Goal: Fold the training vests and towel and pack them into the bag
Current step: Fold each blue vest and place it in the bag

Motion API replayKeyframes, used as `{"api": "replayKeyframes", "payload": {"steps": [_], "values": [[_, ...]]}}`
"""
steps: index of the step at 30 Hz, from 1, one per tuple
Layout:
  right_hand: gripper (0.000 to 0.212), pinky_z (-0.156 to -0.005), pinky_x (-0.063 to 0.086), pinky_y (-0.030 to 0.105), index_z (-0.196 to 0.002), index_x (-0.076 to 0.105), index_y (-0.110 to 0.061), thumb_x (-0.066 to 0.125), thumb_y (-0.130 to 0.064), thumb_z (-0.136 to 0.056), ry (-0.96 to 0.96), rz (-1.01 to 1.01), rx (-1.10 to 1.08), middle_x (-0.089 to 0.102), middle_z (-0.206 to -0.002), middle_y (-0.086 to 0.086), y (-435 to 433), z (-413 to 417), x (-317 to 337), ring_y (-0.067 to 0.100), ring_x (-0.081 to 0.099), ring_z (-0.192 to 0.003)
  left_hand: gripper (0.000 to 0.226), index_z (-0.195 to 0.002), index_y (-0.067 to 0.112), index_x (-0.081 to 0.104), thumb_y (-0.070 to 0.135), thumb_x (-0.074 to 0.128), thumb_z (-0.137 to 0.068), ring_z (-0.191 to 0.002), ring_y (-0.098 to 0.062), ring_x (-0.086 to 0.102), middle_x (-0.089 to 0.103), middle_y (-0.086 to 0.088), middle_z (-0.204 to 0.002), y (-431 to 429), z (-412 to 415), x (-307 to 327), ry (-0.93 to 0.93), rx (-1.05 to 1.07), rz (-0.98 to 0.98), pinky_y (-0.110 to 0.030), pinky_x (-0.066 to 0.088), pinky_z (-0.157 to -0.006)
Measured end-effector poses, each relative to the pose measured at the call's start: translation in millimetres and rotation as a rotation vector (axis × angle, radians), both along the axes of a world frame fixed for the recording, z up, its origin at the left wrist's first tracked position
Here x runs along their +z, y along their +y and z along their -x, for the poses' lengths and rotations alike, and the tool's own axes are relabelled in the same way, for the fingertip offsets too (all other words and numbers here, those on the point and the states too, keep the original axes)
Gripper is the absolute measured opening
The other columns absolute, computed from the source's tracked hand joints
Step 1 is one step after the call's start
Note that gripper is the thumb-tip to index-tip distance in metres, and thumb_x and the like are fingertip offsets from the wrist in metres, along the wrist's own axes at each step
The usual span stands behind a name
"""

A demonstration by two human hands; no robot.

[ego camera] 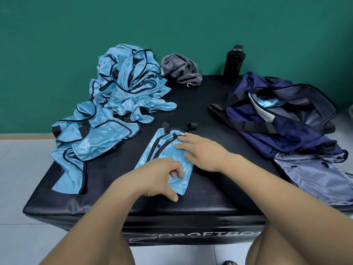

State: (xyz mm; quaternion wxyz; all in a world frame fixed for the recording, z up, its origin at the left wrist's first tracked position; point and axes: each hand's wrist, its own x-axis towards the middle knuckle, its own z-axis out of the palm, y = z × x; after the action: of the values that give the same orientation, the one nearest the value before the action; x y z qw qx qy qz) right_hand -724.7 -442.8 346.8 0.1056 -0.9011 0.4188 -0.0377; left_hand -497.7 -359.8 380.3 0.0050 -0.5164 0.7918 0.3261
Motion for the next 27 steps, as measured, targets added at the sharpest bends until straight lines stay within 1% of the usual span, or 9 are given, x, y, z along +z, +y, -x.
{"api": "replayKeyframes", "payload": {"steps": [2, 4, 6, 8, 10, 14, 18, 23, 27], "values": [[0.049, -0.127, 0.020, 0.029, -0.157, 0.051, -0.029, 0.052, -0.022, -0.108, -0.041, 0.004, 0.016, 0.033, -0.171, -0.006, 0, 1, 5, 0.012, 0.020, -0.161, 0.052, -0.109, 0.040, 0.060, 0.035, 0.094, -0.070, -0.098, -0.005, 0.057, 0.056, 0.019, -0.109, 1, 6, -1, -0.026, -0.003, 0.038, -0.035, 0.056, -0.088], [0.047, -0.121, 0.034, 0.036, -0.146, 0.063, -0.025, 0.058, -0.011, -0.101, -0.125, 0.059, 0.024, 0.050, -0.160, -0.001, 7, 2, 8, 0.019, 0.038, -0.152, 0.045, -0.102, 0.037, 0.058, 0.029, 0.090, -0.072, -0.094, -0.006, 0.057, 0.057, 0.018, -0.105, 2, 12, -3, -0.024, 0.001, 0.082, -0.039, 0.057, -0.084], [0.040, -0.106, 0.047, 0.042, -0.129, 0.070, -0.025, 0.057, -0.009, -0.094, -0.146, 0.120, -0.013, 0.060, -0.139, -0.005, 23, 1, 11, 0.022, 0.052, -0.132, 0.037, -0.094, 0.035, 0.056, 0.026, 0.085, -0.073, -0.090, -0.004, 0.056, 0.056, 0.017, -0.100, 2, 15, -4, -0.033, -0.015, 0.107, -0.037, 0.056, -0.079], [0.034, -0.092, 0.048, 0.044, -0.114, 0.067, -0.025, 0.049, -0.014, -0.088, -0.093, 0.138, -0.041, 0.058, -0.118, -0.006, 45, 2, 10, 0.023, 0.052, -0.110, 0.030, -0.089, 0.035, 0.057, 0.026, 0.082, -0.074, -0.085, -0.002, 0.053, 0.057, 0.016, -0.096, 1, 14, -5, -0.062, -0.038, 0.130, -0.030, 0.052, -0.075], [0.035, -0.086, 0.047, 0.044, -0.113, 0.061, -0.025, 0.045, -0.020, -0.083, -0.036, 0.109, -0.051, 0.051, -0.110, -0.004, 68, 2, 8, 0.023, 0.047, -0.099, 0.024, -0.089, 0.034, 0.062, 0.025, 0.080, -0.075, -0.084, -0.003, 0.057, 0.062, 0.015, -0.093, -1, 11, -5, -0.047, -0.028, 0.130, -0.030, 0.053, -0.075], [0.045, -0.096, 0.040, 0.035, -0.127, 0.055, -0.028, 0.059, -0.036, -0.083, -0.051, 0.063, -0.032, 0.045, -0.124, -0.007, 98, 8, 4, 0.019, 0.042, -0.108, 0.019, -0.090, 0.033, 0.070, 0.024, 0.078, -0.075, -0.079, -0.005, 0.063, 0.070, 0.015, -0.088, -3, 7, -5, 0.017, 0.017, 0.098, -0.031, 0.058, -0.075], [0.048, -0.102, 0.034, 0.030, -0.120, 0.061, -0.030, 0.066, -0.062, -0.085, -0.185, 0.030, -0.073, 0.047, -0.125, -0.015, 98, 3, -5, 0.013, 0.043, -0.117, 0.015, -0.086, 0.033, 0.074, 0.021, 0.078, -0.079, -0.071, -0.003, 0.063, 0.073, 0.010, -0.083, -3, 4, -1, 0.173, 0.110, 0.054, -0.035, 0.061, -0.080], [0.019, -0.086, 0.037, 0.032, -0.103, 0.064, -0.026, 0.059, -0.043, -0.095, -0.254, 0.147, -0.105, 0.053, -0.105, -0.012, 87, -9, -15, 0.016, 0.046, -0.099, 0.011, -0.087, 0.030, 0.073, 0.023, 0.079, -0.081, -0.076, -0.014, 0.065, 0.073, 0.007, -0.085, -1, 1, 7, 0.319, 0.172, 0.092, -0.037, 0.060, -0.082], [0.017, -0.081, 0.039, 0.036, -0.090, 0.058, -0.026, 0.050, -0.040, -0.096, -0.271, 0.103, -0.141, 0.053, -0.091, -0.013, 80, -7, -8, 0.014, 0.046, -0.091, 0.026, -0.099, 0.036, 0.071, 0.041, 0.088, -0.081, -0.095, -0.007, 0.066, 0.072, 0.014, -0.100, -3, -4, 10, 0.356, 0.198, 0.139, -0.030, 0.055, -0.089]]}}
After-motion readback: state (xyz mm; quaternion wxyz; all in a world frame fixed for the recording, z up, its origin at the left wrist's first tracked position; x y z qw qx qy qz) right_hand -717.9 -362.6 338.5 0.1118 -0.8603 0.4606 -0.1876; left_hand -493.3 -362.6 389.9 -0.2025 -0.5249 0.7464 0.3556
